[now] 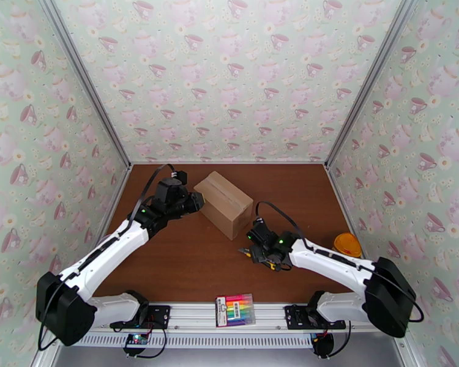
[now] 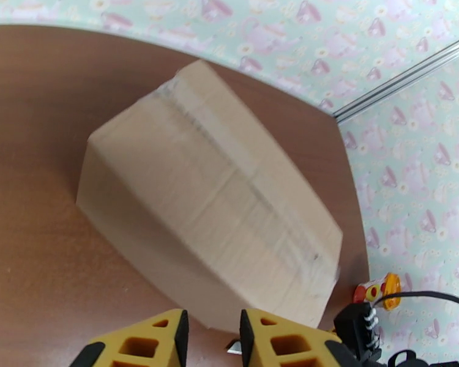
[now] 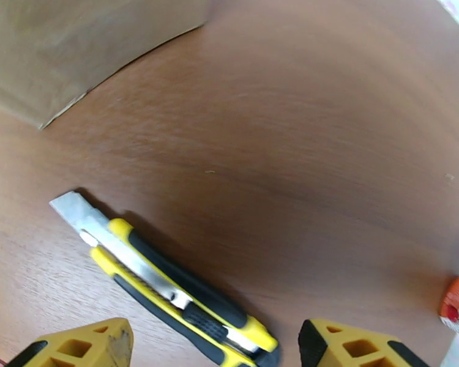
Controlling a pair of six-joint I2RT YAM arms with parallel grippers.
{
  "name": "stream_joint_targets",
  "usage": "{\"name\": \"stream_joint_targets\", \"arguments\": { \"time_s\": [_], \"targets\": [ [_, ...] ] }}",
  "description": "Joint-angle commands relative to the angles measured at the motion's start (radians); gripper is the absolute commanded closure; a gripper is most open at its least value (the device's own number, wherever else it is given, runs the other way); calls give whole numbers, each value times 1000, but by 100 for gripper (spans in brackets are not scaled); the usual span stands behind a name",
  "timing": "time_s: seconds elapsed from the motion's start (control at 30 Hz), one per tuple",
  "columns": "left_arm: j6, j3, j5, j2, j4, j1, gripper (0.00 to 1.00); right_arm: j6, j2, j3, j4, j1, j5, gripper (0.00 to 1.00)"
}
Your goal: Unpack the express box
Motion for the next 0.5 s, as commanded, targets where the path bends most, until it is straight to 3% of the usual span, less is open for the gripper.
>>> {"name": "stream_joint_targets", "arguments": {
  "time_s": [0.0, 0.27, 0.47],
  "targets": [
    [-22, -25, -15, -28, -20, -4, 68, -40, 28, -21, 70, -27, -112, 22],
    [-22, -27, -20, -35, -19, -4, 68, -1, 120, -18, 44, -39, -187, 21],
    [-22, -31, -25, -36, -19, -4, 68, 55, 105, -54, 60, -38, -237, 22]
  ]
}}
